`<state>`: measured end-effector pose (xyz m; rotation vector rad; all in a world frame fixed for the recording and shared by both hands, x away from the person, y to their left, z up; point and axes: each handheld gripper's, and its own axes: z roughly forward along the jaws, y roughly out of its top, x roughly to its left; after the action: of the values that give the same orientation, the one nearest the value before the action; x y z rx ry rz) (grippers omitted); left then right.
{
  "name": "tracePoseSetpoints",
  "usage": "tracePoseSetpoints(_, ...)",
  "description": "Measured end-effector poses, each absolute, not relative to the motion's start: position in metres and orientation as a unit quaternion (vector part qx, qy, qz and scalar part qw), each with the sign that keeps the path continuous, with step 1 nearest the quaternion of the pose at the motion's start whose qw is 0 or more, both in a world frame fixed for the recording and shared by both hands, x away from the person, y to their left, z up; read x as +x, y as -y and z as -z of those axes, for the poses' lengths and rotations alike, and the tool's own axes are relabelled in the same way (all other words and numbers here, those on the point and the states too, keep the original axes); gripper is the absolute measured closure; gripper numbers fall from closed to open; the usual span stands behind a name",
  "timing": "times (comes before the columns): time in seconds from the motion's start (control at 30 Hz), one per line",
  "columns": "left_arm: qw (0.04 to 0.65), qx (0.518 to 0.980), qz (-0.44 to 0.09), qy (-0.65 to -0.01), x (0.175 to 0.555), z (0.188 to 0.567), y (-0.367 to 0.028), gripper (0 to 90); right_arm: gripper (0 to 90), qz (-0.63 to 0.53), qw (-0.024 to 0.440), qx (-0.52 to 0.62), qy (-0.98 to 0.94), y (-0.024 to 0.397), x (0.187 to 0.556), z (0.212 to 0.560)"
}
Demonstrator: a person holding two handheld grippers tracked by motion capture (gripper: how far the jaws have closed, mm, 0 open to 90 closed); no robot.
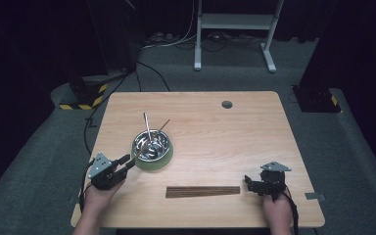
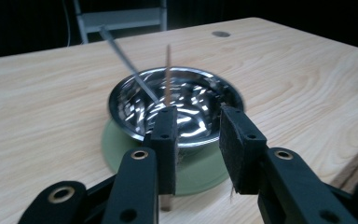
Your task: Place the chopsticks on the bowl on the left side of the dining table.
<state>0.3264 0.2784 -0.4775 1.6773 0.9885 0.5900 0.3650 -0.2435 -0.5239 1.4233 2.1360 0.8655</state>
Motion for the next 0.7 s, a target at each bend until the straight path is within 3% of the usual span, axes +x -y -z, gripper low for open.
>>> tracePoseSetpoints(0.2, 0.541, 0.700, -0.236, -0.402, 0.322, 0.477, -0.253, 68.1, 9.8, -0.313, 0.213, 0.515, -0.769, 0.243, 0.365, 0.524)
tracePoseSetpoints(0.27, 0.501, 0.751, -0.240, -0.358, 0.320, 0.478, -0.242, 68.5, 9.9, -0.313, 0.214, 0.514, -0.770, 0.243, 0.365, 0.524)
tracePoseSetpoints(0.7, 0.476, 0.794, -0.192, -0.325, 0.321, 0.501, -0.197, 69.6, 9.9, -0.313, 0.213, 0.514, -0.770, 0.243, 0.365, 0.524)
